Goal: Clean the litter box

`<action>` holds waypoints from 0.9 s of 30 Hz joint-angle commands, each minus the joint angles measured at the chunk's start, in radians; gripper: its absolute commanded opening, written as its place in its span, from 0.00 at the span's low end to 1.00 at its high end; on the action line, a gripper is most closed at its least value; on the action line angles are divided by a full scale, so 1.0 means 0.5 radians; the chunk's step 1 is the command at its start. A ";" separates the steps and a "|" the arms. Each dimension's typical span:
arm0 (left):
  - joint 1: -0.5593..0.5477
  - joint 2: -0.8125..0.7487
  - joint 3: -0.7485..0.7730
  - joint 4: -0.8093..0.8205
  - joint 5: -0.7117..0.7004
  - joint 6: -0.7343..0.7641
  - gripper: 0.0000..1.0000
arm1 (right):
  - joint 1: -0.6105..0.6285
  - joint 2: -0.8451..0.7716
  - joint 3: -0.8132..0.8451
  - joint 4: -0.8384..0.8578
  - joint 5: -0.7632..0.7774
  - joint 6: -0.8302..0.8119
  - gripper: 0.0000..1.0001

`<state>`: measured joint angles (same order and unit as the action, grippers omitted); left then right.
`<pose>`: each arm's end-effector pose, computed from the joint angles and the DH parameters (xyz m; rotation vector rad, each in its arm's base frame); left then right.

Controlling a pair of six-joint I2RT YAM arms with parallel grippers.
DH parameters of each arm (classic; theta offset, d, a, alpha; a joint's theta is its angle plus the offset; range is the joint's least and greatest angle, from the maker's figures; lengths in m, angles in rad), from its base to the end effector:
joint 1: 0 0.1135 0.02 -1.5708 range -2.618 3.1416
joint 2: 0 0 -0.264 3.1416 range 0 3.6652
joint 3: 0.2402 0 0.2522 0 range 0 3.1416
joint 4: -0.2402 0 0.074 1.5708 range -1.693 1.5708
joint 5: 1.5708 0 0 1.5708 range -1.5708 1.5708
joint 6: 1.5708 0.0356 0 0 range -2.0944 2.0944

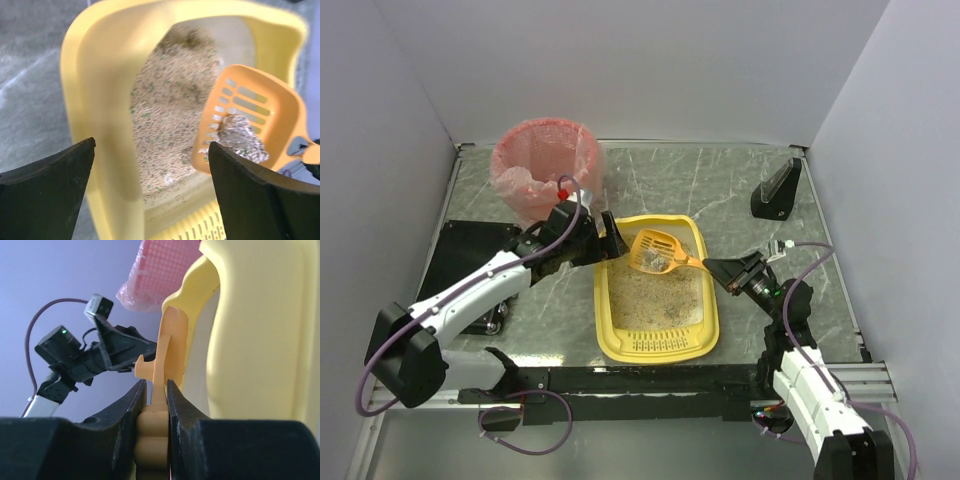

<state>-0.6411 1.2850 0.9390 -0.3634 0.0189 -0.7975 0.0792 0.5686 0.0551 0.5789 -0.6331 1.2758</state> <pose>0.2236 -0.1677 0.2688 -0.1772 2.3954 -0.7442 0.1407 0.0323 0.1943 0.4493 1.6762 1.5144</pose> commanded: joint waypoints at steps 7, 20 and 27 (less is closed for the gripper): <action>-0.003 -0.336 0.098 -0.065 -0.139 0.067 0.99 | -0.079 -0.008 0.144 -0.124 -0.121 -0.091 0.00; 0.092 -0.671 0.083 -0.148 -0.605 0.076 0.97 | 0.010 0.157 0.175 0.086 -0.198 -0.049 0.00; 0.187 -0.775 -0.067 -0.188 -0.608 0.015 0.97 | -0.054 0.437 0.099 0.478 -0.455 0.173 0.00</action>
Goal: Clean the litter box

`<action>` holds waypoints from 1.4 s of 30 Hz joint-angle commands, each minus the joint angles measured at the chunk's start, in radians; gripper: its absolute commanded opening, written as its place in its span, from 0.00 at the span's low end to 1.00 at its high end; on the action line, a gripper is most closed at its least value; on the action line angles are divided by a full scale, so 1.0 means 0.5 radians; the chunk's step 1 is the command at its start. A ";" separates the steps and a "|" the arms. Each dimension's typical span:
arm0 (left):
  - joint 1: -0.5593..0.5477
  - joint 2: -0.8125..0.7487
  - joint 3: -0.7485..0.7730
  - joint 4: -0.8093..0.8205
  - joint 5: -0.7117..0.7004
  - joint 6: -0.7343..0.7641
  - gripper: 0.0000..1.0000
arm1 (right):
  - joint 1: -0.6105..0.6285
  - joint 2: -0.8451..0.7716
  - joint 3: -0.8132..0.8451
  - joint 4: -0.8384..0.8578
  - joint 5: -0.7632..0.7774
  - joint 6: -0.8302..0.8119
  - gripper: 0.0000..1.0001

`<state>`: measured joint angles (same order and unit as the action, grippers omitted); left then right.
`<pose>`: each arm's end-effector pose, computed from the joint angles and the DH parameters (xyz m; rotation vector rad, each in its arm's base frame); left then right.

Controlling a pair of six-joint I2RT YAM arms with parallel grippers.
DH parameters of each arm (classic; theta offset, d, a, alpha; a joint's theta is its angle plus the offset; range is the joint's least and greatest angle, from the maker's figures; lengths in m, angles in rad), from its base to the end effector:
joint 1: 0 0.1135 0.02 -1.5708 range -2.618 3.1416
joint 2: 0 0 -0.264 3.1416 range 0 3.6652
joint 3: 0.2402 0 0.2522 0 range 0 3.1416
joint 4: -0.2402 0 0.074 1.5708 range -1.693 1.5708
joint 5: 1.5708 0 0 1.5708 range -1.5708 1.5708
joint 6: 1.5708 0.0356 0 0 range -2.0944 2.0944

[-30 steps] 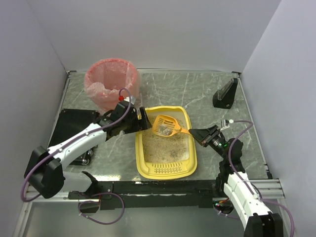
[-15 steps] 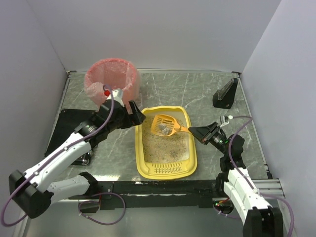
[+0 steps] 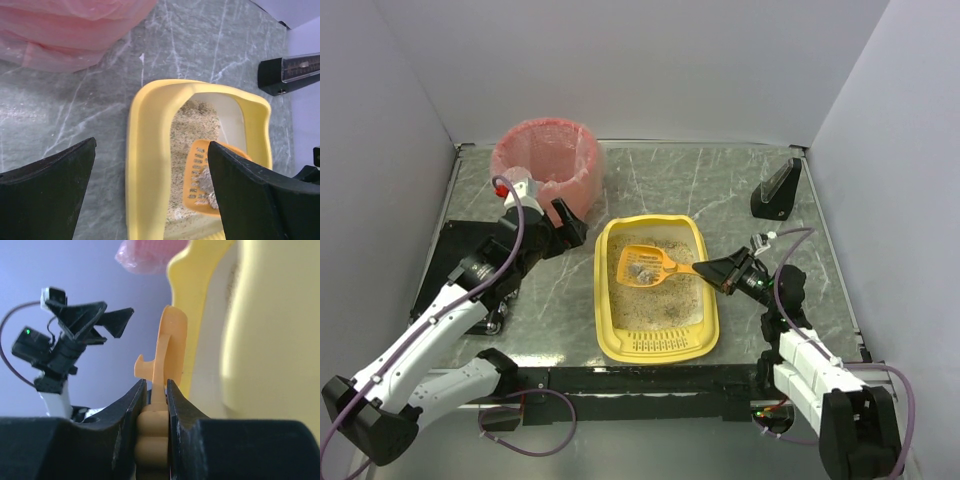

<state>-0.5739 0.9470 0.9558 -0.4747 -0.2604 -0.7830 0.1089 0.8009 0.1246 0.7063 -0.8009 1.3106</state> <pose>0.1789 -0.1047 0.3412 -0.3811 2.0356 -0.5882 0.1598 0.0432 0.1995 0.3457 1.8022 1.6696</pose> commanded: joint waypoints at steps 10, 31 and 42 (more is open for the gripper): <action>0.145 -0.032 -0.089 0.164 0.171 -0.020 0.97 | -0.052 -0.172 0.128 -0.293 0.120 -0.176 0.00; 0.197 -0.225 -0.288 0.038 0.048 -0.189 0.97 | 0.257 0.569 1.103 -0.195 0.215 -0.047 0.00; 0.200 -0.433 -0.307 -0.253 -0.090 -0.290 0.97 | 0.537 1.646 2.440 -0.433 0.408 0.030 0.00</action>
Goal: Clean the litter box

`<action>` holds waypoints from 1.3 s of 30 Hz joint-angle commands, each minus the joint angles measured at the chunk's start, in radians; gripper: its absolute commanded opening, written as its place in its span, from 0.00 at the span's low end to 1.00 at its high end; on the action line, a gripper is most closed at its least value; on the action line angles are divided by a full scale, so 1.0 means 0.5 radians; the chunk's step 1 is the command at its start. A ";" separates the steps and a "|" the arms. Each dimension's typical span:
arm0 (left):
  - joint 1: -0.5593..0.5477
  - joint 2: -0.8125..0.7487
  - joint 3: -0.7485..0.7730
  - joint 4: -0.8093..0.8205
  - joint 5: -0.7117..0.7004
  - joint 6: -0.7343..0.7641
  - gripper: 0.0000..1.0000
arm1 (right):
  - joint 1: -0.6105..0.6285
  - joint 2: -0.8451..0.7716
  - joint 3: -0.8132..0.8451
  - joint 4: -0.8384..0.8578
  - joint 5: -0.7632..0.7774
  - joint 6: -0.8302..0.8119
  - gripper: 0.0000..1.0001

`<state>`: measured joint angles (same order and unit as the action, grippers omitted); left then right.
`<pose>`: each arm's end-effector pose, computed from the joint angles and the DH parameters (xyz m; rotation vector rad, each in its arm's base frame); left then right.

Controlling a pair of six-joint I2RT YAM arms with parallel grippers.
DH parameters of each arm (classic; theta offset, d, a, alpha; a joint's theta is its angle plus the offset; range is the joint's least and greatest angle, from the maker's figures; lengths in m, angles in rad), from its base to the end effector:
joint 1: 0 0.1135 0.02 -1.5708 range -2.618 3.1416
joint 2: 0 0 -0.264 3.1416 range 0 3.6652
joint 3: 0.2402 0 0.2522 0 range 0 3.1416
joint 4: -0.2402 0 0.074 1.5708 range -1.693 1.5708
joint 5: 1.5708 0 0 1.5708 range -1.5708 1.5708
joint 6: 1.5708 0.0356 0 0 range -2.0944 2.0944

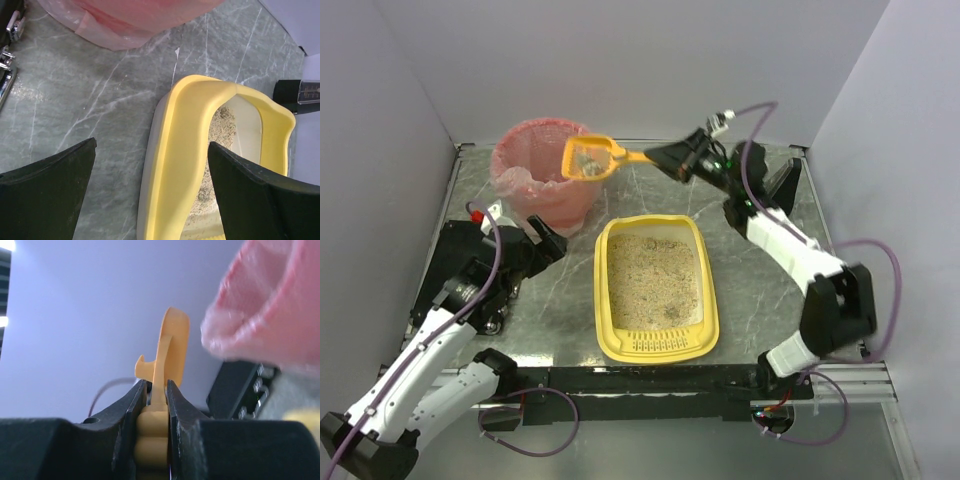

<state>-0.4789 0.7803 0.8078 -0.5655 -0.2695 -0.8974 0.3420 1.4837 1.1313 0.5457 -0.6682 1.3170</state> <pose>0.1540 -0.0693 0.3104 -0.6024 2.0481 -0.5447 0.3202 0.1374 0.3678 0.1500 1.6904 1.7676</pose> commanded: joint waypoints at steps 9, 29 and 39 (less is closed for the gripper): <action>0.013 -0.229 -0.036 -0.157 -0.102 -0.150 0.97 | 0.224 1.189 1.792 -0.922 0.354 -0.918 0.00; 0.016 -0.125 -0.042 -0.130 -0.071 -0.242 0.97 | 0.494 1.021 2.027 -1.288 0.293 -2.950 0.00; 0.016 -0.091 -0.088 0.180 0.308 -0.074 0.97 | 0.436 0.454 1.604 -1.266 0.977 -2.383 0.00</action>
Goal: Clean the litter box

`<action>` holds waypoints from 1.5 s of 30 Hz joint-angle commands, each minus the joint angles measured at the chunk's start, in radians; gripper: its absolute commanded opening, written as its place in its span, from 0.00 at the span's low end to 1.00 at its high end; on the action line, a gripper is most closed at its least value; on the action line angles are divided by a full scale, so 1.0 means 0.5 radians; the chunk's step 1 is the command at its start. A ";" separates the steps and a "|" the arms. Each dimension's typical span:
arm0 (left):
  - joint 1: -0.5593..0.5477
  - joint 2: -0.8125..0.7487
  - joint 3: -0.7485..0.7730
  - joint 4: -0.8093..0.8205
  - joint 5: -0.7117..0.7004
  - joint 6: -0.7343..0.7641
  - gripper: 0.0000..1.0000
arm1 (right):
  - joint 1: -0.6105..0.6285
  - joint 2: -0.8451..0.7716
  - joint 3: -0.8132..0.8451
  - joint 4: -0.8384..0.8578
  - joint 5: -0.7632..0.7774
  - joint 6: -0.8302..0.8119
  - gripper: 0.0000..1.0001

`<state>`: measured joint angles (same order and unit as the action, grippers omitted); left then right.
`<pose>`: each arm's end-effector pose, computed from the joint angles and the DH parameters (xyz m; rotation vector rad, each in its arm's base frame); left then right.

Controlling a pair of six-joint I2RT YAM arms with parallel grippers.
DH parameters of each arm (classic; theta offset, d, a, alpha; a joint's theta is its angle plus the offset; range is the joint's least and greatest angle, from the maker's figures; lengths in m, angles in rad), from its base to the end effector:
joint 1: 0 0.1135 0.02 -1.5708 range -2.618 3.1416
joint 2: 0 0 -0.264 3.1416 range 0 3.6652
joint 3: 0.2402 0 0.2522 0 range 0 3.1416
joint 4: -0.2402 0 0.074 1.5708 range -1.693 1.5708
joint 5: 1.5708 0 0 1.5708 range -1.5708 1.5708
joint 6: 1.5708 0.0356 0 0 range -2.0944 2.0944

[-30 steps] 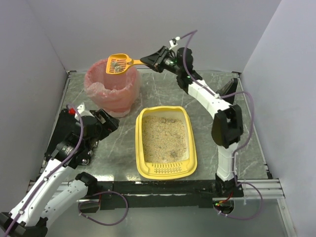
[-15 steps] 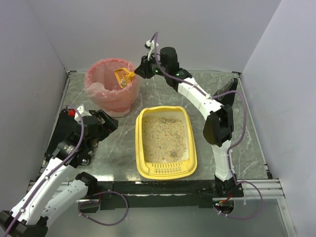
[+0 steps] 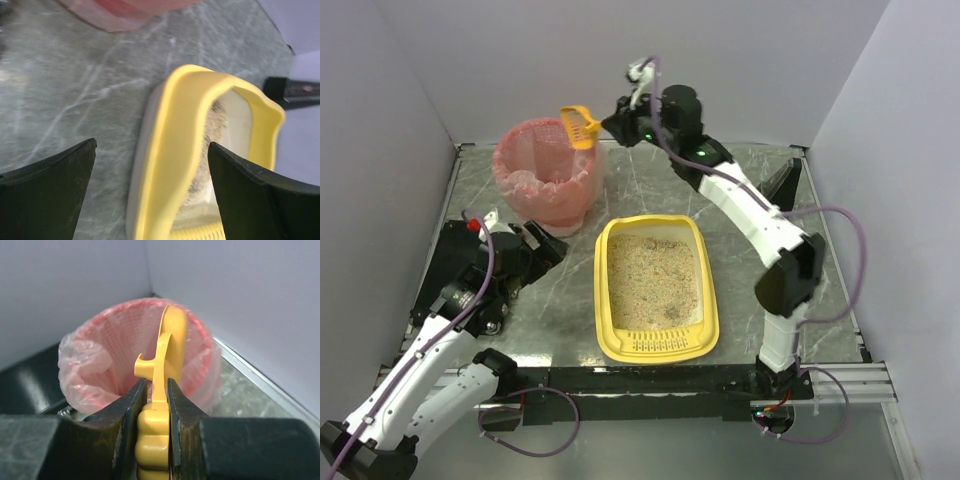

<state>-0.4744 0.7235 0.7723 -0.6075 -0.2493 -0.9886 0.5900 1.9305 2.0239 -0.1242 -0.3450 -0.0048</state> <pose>0.1427 -0.0634 0.3026 -0.6958 2.0555 -0.5995 0.3744 0.2652 0.4399 -0.7389 1.4737 0.7258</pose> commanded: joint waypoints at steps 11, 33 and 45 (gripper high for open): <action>-0.005 0.345 -0.136 0.721 0.548 0.274 0.97 | -0.205 -1.622 -1.221 -0.597 0.438 0.602 0.00; -0.257 0.645 -0.078 0.868 0.437 0.336 0.97 | 0.790 -1.244 -1.348 -1.378 2.062 0.428 0.00; -0.266 0.679 -0.087 0.850 0.434 0.311 0.97 | 0.820 -0.959 -1.391 -1.117 2.178 0.185 0.00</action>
<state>-0.6010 1.0618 0.6987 -0.2012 -0.0246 -0.8330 0.9947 1.4120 1.3220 -0.7265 0.6880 0.1463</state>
